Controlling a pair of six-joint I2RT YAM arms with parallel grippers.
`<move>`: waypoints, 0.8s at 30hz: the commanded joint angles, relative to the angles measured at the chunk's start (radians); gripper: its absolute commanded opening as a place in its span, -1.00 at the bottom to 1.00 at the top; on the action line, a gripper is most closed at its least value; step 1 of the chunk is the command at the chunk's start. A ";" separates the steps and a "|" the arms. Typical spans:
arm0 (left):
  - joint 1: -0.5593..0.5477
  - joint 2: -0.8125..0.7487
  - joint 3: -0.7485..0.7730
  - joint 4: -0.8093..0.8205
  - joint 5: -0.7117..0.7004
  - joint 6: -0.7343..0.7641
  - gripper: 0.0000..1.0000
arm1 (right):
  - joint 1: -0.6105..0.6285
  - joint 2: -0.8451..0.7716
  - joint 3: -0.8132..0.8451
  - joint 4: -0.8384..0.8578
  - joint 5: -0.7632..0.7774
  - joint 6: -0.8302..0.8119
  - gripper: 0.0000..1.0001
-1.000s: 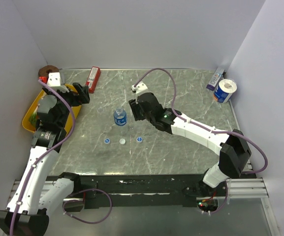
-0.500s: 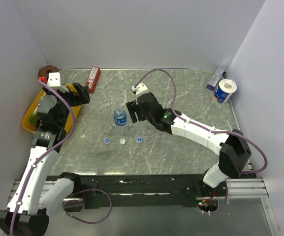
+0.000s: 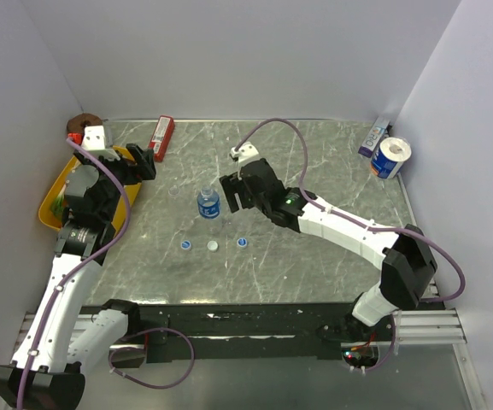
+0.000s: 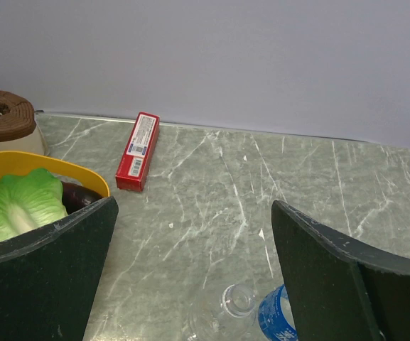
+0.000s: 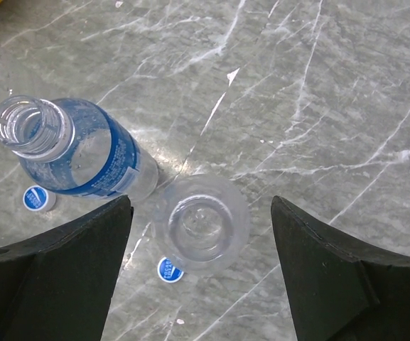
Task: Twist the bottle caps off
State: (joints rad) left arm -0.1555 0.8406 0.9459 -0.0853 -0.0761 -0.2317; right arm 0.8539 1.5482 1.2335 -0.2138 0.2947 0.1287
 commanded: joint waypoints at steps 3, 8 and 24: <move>0.004 -0.005 -0.004 0.039 0.010 -0.015 0.93 | -0.012 -0.066 0.032 0.025 0.003 -0.017 0.76; 0.005 -0.005 -0.004 0.038 0.004 -0.012 0.92 | -0.013 -0.083 0.061 0.017 -0.026 -0.009 0.80; 0.065 0.060 0.004 0.022 0.001 -0.026 0.92 | -0.353 -0.152 0.075 0.036 -0.258 0.084 0.82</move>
State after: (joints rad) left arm -0.1280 0.8989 0.9367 -0.0814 -0.0826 -0.2321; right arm 0.6064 1.5074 1.3014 -0.2165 0.0959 0.1810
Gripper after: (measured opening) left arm 0.961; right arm 0.910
